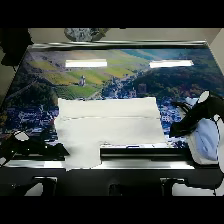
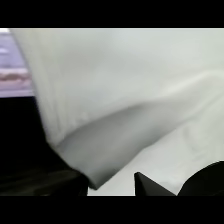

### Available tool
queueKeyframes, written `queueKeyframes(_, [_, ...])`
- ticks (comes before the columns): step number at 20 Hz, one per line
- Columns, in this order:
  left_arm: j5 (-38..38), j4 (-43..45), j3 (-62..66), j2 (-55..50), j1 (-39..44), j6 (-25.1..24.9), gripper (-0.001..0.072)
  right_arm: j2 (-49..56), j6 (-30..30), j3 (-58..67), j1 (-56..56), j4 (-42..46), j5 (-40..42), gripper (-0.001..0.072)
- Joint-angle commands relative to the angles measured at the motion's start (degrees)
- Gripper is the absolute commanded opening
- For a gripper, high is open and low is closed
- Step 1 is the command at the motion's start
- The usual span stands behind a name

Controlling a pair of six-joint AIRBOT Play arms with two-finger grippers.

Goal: Fold the shirts.

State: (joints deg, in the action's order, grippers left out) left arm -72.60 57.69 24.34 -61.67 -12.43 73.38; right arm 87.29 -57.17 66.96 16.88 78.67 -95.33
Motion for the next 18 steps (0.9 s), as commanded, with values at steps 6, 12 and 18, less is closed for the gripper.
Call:
queueKeyframes(6, [2.38,0.83,0.09,-4.24,1.49,0.5,0.003,-0.17,1.25,-8.7,0.0,-1.84,4.46,0.0566])
queueKeyframes(12, [1.9,0.76,0.2,-4.17,1.49,0.5,0.003,-0.13,1.2,-13.05,0.0,-7.91,14.1,0.0559])
queueKeyframes(18, [1.75,0.76,0.2,-4.17,1.44,0.04,0.003,-0.13,-1.79,-14.95,0.0,-10.14,18.01,0.0331])
